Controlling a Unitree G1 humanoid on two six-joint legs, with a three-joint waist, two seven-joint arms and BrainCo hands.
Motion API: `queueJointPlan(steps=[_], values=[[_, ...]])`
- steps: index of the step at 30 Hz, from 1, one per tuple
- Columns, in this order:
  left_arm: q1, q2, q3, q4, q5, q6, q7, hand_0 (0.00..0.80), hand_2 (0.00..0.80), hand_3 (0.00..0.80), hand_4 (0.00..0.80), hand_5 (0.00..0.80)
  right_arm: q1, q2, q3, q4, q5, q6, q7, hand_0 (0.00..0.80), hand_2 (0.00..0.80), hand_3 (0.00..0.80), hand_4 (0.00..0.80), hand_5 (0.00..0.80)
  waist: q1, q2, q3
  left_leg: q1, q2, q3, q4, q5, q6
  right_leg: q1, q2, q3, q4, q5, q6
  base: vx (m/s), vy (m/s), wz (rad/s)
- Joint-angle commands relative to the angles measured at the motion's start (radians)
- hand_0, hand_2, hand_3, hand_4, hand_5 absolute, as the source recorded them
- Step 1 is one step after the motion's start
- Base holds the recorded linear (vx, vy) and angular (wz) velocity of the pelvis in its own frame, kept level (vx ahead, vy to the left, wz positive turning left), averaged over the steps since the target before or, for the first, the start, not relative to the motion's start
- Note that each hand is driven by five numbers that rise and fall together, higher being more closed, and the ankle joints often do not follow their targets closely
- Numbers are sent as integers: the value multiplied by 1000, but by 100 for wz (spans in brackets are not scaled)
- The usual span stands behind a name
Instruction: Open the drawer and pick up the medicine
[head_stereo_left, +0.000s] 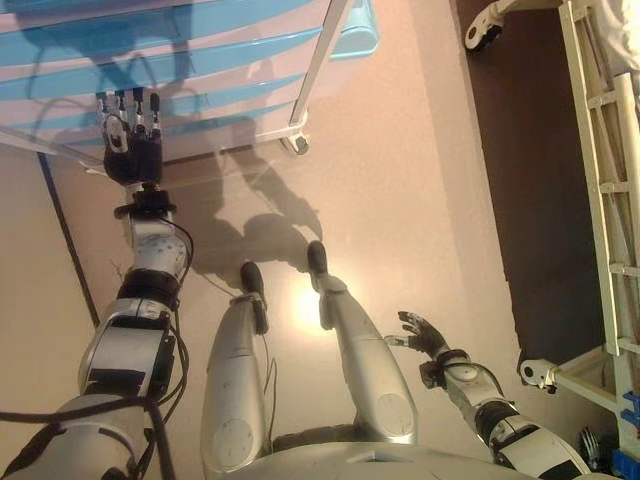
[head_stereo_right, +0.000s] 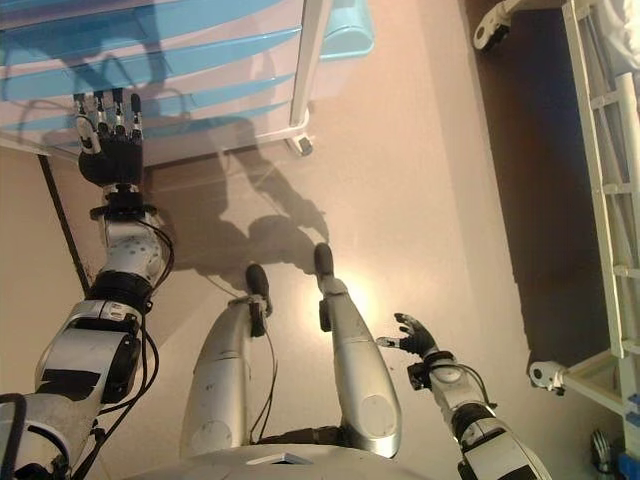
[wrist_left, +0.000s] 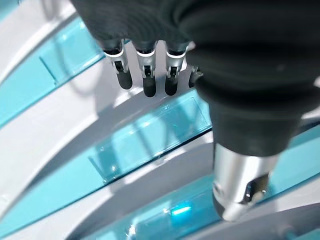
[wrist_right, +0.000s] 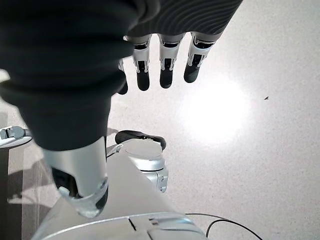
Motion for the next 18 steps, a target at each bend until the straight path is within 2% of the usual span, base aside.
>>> queueJointPlan(steps=[1, 6, 7, 8, 10, 13, 18], values=[[-82, 70, 40, -71, -41, -27, -117, 0, 0, 0, 0, 0, 60, -17, 46, -30, 44, -10, 5, 0, 0, 0, 0, 0, 11, 6, -40, -49, -63, -30, 54, -53, 4, 40, 2, -72, -53, 48, -19, 21, -41, 1], [-121, 88, 24, -78, -40, -33, -118, 0, 0, 0, 0, 0, 60, -4, 59, -32, 50, -13, 4, 0, 0, 0, 0, 0, 16, -8, -33, -50, -62, -35, 62, -64, 5, 52, 5, -76, -56, 49, -16, 14, -57, 5], [-128, 91, 20, -81, -44, -31, -134, 285, 285, 285, 285, 285, 59, -2, 62, -32, 50, -12, 6, 0, 0, 0, 0, 0, 18, -11, -32, -49, -63, -36, 61, -65, 6, 56, 6, -78, -59, 49, -15, 13, -59, 11], [-132, 95, 18, -88, -45, -28, -141, 480, 480, 480, 480, 480, 59, 0, 65, -33, 52, -12, 6, 0, 0, 0, 0, 0, 21, -13, -30, -47, -63, -37, 61, -66, 6, 60, 6, -79, -60, 49, -15, 14, -69, 7], [-132, 96, 16, -103, -32, -32, -155, 800, 800, 800, 800, 800, 59, 3, 68, -35, 54, -11, 7, 0, 0, 0, 0, 0, 25, -16, -27, -44, -63, -39, 57, -65, 7, 66, 7, -81, -62, 48, -14, 7, -52, 1], [-133, 99, 14, -130, -22, -40, -177, 800, 800, 800, 800, 800, 63, 10, 71, -41, 54, -11, 5, 0, 0, 0, 0, 0, 31, -18, -24, -37, -64, -42, 50, -64, 8, 75, 8, -82, -67, 48, -13, 9, -48, 1], [-127, 106, 15, -242, 35, -70, -213, 800, 800, 800, 800, 800, 71, 15, 75, -55, 49, -5, 7, 0, 0, 0, 0, 0, 48, -21, -14, -17, -68, -51, 30, -57, 9, 102, 9, -88, -79, 46, -14, 13, -58, 2]])
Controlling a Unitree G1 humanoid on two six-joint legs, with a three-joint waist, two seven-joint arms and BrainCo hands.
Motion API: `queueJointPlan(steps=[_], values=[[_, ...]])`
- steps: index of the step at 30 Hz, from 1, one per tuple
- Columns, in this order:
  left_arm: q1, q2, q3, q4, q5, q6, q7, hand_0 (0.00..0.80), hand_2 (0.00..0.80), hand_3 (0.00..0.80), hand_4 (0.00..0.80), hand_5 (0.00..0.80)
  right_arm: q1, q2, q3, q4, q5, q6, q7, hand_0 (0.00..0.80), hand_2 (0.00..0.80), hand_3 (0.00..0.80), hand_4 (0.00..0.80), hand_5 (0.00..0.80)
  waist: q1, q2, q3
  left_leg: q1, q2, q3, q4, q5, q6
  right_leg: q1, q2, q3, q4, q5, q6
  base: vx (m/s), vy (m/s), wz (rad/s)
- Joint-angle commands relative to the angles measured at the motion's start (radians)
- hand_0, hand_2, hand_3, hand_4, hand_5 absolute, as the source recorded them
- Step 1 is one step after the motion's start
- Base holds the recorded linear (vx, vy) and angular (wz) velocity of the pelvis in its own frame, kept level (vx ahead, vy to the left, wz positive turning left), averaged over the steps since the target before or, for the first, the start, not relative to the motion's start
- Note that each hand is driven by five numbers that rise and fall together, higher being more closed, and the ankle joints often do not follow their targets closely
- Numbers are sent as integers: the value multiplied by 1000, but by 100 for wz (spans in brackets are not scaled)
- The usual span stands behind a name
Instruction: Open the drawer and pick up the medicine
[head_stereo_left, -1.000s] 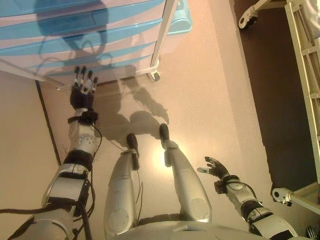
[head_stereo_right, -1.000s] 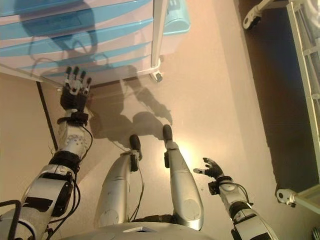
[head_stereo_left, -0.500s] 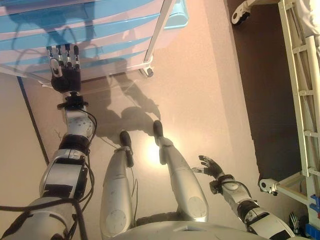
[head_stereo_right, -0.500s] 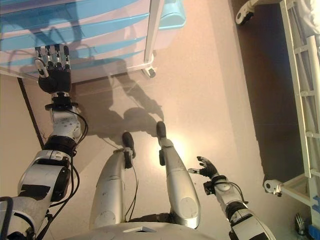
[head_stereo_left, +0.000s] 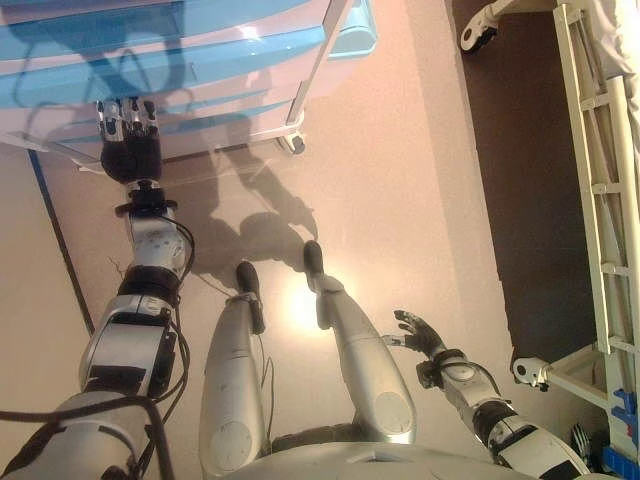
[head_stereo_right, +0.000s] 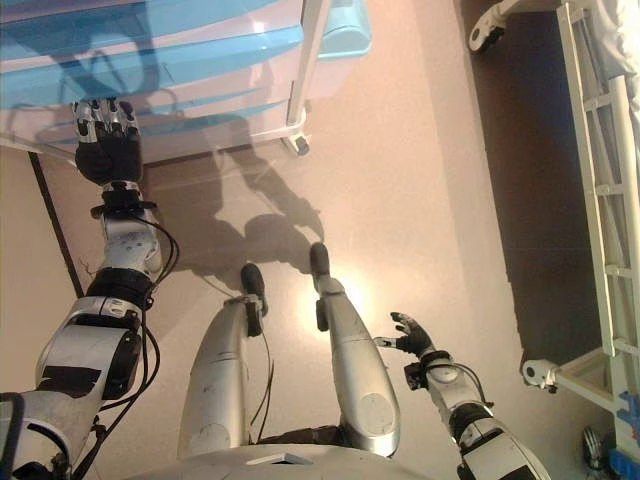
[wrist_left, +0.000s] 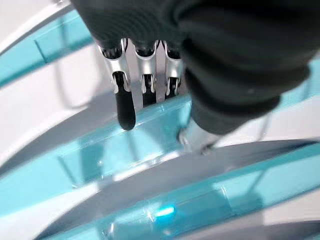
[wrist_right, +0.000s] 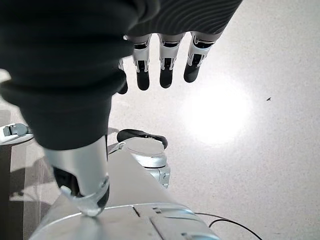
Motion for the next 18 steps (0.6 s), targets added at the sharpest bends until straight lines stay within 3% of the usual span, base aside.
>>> queueJointPlan(steps=[1, 10, 14, 18], values=[[-111, 111, 17, -261, 114, -100, -179, 800, 800, 800, 800, 800, 72, 14, 45, -46, 15, -2, 8, 0, 0, 0, 0, 0, 58, -20, -12, -1, -71, -23, 11, -53, 12, 97, 7, -66, -76, 45, -14, 4, -41, 3], [-45, 101, 40, -434, 264, -96, -121, 800, 800, 800, 800, 800, 82, 19, 41, -69, -13, 13, -13, 0, 0, 0, 0, 0, 102, 1, -7, 25, -84, -62, -32, -22, 10, 149, 20, -76, -78, 8, -33, -10, -49, 7], [84, 55, 61, -513, 320, -61, -125, 800, 800, 800, 800, 800, 79, 26, 38, -76, -47, 27, -34, 0, 0, 0, 0, 0, 146, 22, -4, 55, -90, -98, -91, 12, 3, 184, 27, -90, -62, -33, -47, -15, -89, 13], [284, -8, 79, -632, 328, -15, -178, 800, 800, 800, 800, 800, 73, 18, 18, -95, -57, 57, -69, 0, 0, 0, 0, 0, 202, 61, -4, 92, -98, -137, -162, 70, -17, 226, 18, -134, -48, -73, -67, 10, -60, 44]])
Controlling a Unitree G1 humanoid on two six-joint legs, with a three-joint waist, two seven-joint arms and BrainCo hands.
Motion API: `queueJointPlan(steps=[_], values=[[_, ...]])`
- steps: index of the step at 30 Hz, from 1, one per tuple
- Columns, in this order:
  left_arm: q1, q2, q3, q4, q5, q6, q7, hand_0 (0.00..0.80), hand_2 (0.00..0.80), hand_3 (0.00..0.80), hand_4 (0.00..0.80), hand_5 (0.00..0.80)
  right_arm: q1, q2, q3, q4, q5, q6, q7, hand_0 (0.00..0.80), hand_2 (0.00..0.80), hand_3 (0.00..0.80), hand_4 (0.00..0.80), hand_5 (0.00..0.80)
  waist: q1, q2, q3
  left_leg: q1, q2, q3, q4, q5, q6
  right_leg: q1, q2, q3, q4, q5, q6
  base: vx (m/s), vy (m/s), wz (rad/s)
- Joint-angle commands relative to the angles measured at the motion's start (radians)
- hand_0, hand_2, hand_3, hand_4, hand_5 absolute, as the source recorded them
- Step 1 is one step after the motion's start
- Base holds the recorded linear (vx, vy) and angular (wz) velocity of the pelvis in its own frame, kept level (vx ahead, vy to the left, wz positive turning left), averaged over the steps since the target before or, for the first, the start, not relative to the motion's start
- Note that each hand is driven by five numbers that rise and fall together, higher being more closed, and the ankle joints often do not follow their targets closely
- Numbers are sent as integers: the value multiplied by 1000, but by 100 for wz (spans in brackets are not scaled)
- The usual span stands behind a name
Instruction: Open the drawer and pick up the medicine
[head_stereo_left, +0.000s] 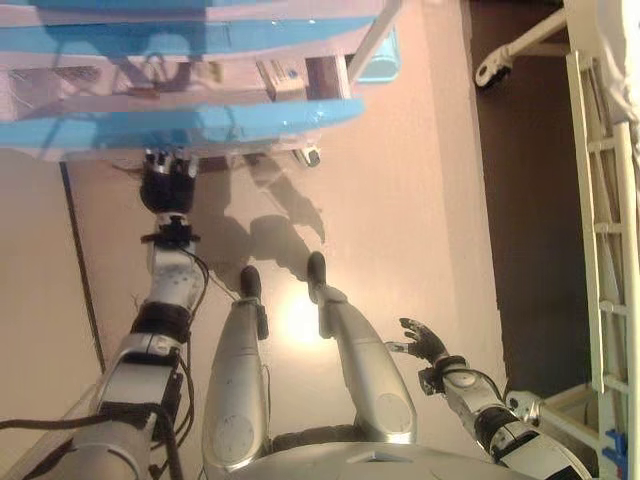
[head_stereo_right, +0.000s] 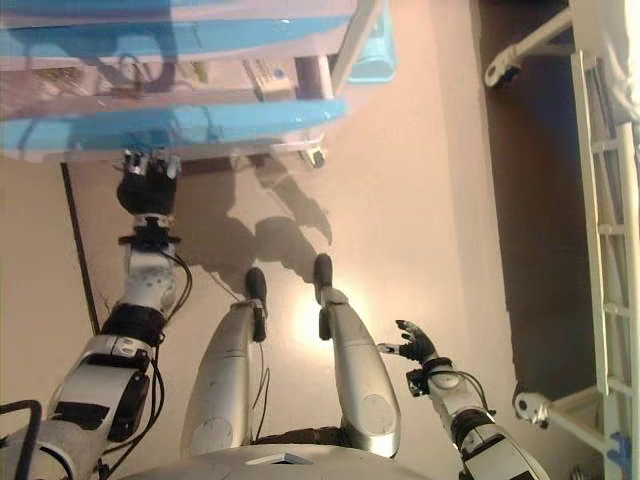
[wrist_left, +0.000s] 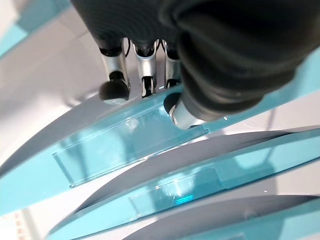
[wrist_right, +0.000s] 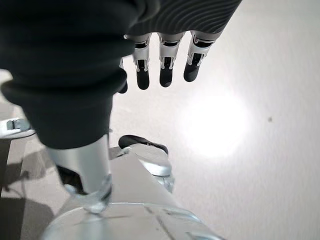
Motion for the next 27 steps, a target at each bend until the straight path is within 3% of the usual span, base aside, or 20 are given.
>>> queueJointPlan(steps=[1, 9, 13, 17, 22, 27], values=[[51, 73, 88, -428, 85, -114, -240, 800, 800, 800, 800, 800, 45, 17, 0, -85, -25, 17, -9, 0, 0, 0, 0, 0, 142, 71, -9, 3, -62, -43, -61, 35, -1, 117, 43, -52, 18, -70, -51, 32, -22, 47], [322, 35, 134, -510, 111, 93, -277, 800, 800, 800, 800, 800, 54, -43, -71, -91, -70, 58, -13, 0, 0, 0, 0, 0, 231, 149, -21, 69, -39, -120, -136, 126, -55, 230, 17, -141, 43, -136, -81, 73, -6, 56], [466, 15, 196, -430, 78, 230, -285, 800, 800, 800, 800, 800, 46, -62, -111, -67, -80, 77, -8, 0, 0, 0, 0, 0, 276, 191, -27, 110, -31, -151, -149, 168, -73, 289, 6, -170, 51, -154, -87, 72, 11, 49], [608, -20, 241, -273, 119, 298, -330, 800, 800, 800, 800, 800, 60, -64, -157, -33, -85, 73, 20, 0, 0, 0, 0, 0, 313, 221, -41, 165, -32, -179, -170, 185, -80, 344, -6, -196, 51, -157, -82, 108, 41, 30], [698, -57, 236, -24, 250, 292, -373, 800, 800, 800, 800, 800, 92, -49, -197, 20, -93, 52, 48, 0, 0, 0, 0, 0, 328, 248, -71, 232, -34, -196, -205, 199, -84, 392, -19, -216, 43, -147, -66, 134, 86, 17], [728, -79, 191, 140, 349, 236, -335, 800, 800, 800, 800, 800, 144, -42, -224, 57, -113, 33, 60, 0, 0, 0, 0, 0, 313, 257, -104, 288, -36, -195, -233, 186, -82, 407, -31, -216, 48, -132, -43, 136, 90, 4]])
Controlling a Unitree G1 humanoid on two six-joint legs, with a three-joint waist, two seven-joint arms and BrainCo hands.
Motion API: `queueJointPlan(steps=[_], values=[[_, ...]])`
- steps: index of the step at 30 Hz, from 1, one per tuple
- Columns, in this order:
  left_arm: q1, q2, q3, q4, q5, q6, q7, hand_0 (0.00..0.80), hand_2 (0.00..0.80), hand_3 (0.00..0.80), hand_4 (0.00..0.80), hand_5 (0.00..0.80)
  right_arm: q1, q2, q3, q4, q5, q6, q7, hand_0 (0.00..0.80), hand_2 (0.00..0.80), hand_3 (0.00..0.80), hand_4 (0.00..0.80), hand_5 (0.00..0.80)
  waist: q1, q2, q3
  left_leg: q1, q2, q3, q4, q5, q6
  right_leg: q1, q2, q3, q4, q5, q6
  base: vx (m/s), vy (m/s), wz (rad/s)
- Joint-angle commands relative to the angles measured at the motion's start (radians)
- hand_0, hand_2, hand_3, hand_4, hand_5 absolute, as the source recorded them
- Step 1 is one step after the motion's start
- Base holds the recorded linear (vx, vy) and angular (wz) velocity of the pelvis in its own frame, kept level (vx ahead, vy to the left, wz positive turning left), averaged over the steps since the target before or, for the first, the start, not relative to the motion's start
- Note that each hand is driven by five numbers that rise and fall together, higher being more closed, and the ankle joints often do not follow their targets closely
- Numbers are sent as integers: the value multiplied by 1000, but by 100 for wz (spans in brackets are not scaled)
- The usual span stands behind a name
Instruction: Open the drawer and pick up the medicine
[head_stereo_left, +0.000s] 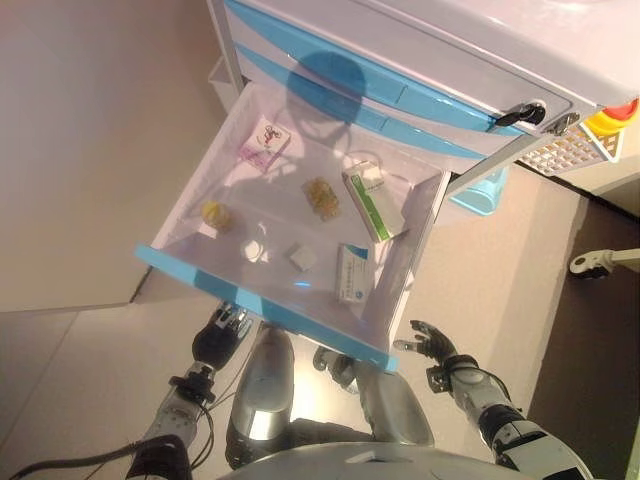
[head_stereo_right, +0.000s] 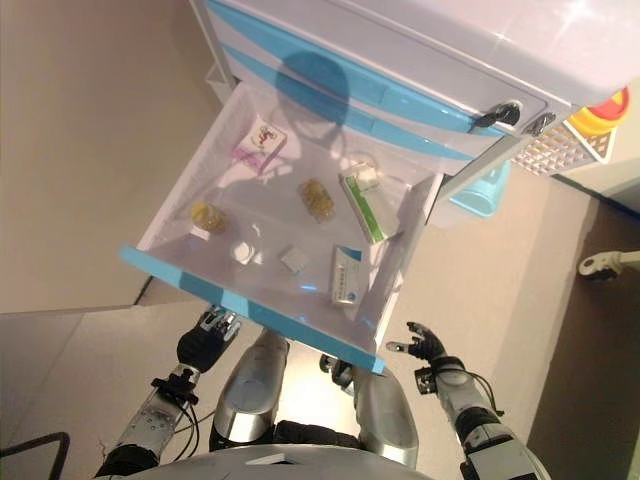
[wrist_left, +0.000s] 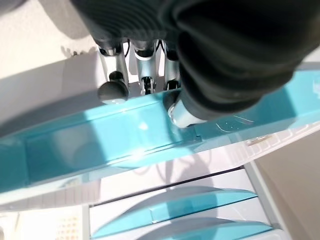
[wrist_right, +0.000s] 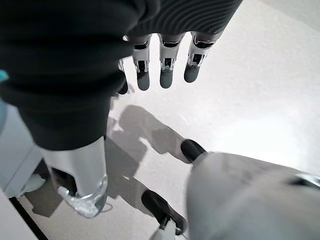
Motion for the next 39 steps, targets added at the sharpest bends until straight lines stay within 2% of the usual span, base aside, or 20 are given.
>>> queueJointPlan(steps=[1, 2, 3, 4, 8, 10, 13, 17, 22, 25, 27, 31, 32, 35, 39], values=[[214, 66, 61, 15, 10, -150, -71, 800, 800, 800, 800, 800, 132, -50, -39, 37, -33, -36, 11, 0, 0, 0, 0, 0, 38, 112, -148, -95, -52, 22, 12, 81, 46, 14, -27, 65, 9, 68, 74, 93, 71, 3], [212, 66, 49, 33, 26, -163, -50, 800, 800, 800, 800, 800, 140, -49, -41, 42, -36, -43, 9, 0, 0, 0, 0, 0, 33, 111, -151, -90, -54, 22, 10, 77, 48, 12, -28, 67, 10, 70, 78, 71, 60, 1], [210, 68, 33, 45, 67, -188, 5, 725, 725, 725, 725, 725, 148, -49, -45, 49, -38, -51, 9, 0, 0, 0, 0, 0, 27, 109, -154, -86, -54, 25, 8, 75, 49, 6, -30, 68, 13, 74, 83, 41, 49, 0], [207, 73, 16, 66, 92, -213, 53, 0, 0, 0, 0, 0, 151, -49, -47, 52, -41, -55, 7, 0, 0, 0, 0, 0, 22, 108, -156, -83, -54, 26, 6, 74, 50, -1, -31, 71, 19, 75, 86, 32, 45, -1], [171, 98, -34, 162, 292, -260, 345, 0, 0, 0, 0, 0, 149, -53, -52, 80, -42, -85, 1, 0, 0, 0, 0, 0, -4, 105, -153, -85, -57, 31, 1, 74, 57, -39, -34, 80, 40, 81, 103, -8, 16, 0], [141, 109, -46, 226, 391, -280, 446, 0, 0, 0, 0, 0, 139, -56, -51, 93, -43, -100, -3, 0, 0, 0, 0, 0, -22, 104, -150, -90, -57, 37, -5, 76, 60, -61, -34, 89, 50, 82, 107, -53, 33, 3], [105, 124, -84, 275, 485, -293, 537, 0, 0, 0, 0, 0, 122, -64, -48, 101, -35, -120, -9, 0, 0, 0, 0, 0, -44, 100, -138, -106, -58, 48, -12, 77, 65, -95, -34, 99, 55, 87, 114, -93, 22, -6], [71, 128, -136, 316, 573, -261, 660, 0, 0, 0, 0, 0, 94, -64, -42, 93, -9, -118, -60, 0, 0, 0, 0, 0, -62, 94, -114, -132, -59, 68, -12, 78, 71, -124, -31, 110, 44, 101, 117, -108, -13, -12], [39, 131, -188, 382, 688, -220, 762, 0, 0, 0, 0, 0, 67, -69, -64, 84, 50, -94, -239, 0, 0, 0, 0, 0, -81, 70, -95, -134, -59, 83, -26, 75, 83, -122, -23, 127, -4, 131, 127, -70, -62, -16], [34, 134, -219, 418, 737, -193, 794, 0, 0, 0, 0, 0, 66, -76, -98, 36, 72, -97, -354, 0, 0, 0, 0, 0, -98, 41, -97, -129, -58, 97, -27, 64, 94, -111, -16, 144, -39, 153, 137, -31, -94, -17], [40, 139, -233, 434, 736, -177, 807, 0, 0, 0, 0, 0, 83, -88, -122, -73, 72, -88, -421, 0, 0, 0, 0, 0, -116, 17, -100, -121, -54, 111, -29, 56, 99, -97, -12, 157, -65, 167, 144, -14, -84, -23], [71, 127, -219, 441, 725, -156, 805, 0, 0, 0, 0, 0, 169, -114, -159, -475, -48, -29, -563, 0, 0, 0, 0, 0, -170, -25, -121, -93, -45, 146, -41, 43, 111, -71, -1, 191, -114, 194, 155, -8, -27, -35], [75, 123, -214, 440, 724, -150, 800, 0, 0, 0, 0, 0, 190, -116, -169, -561, -79, -37, -578, 0, 0, 0, 0, 0, -183, -31, -128, -88, -45, 153, -45, 41, 114, -69, 1, 200, -123, 200, 158, -21, 13, -38], [88, 102, -201, 442, 733, -148, 789, 0, 0, 0, 0, 0, 248, -114, -203, -798, -186, -87, -546, 0, 0, 0, 0, 0, -218, -45, -155, -67, -50, 176, -62, 34, 125, -59, 5, 224, -159, 217, 169, -22, 26, -35], [75, 72, -218, 465, 732, -152, 785, 0, 0, 0, 0, 0, 257, -173, -197, -1031, -247, -163, -378, 0, 0, 0, 0, 0, -240, -53, -202, -41, -59, 205, -79, 21, 128, -41, 0, 240, -205, 232, 181, -13, 50, -32]])
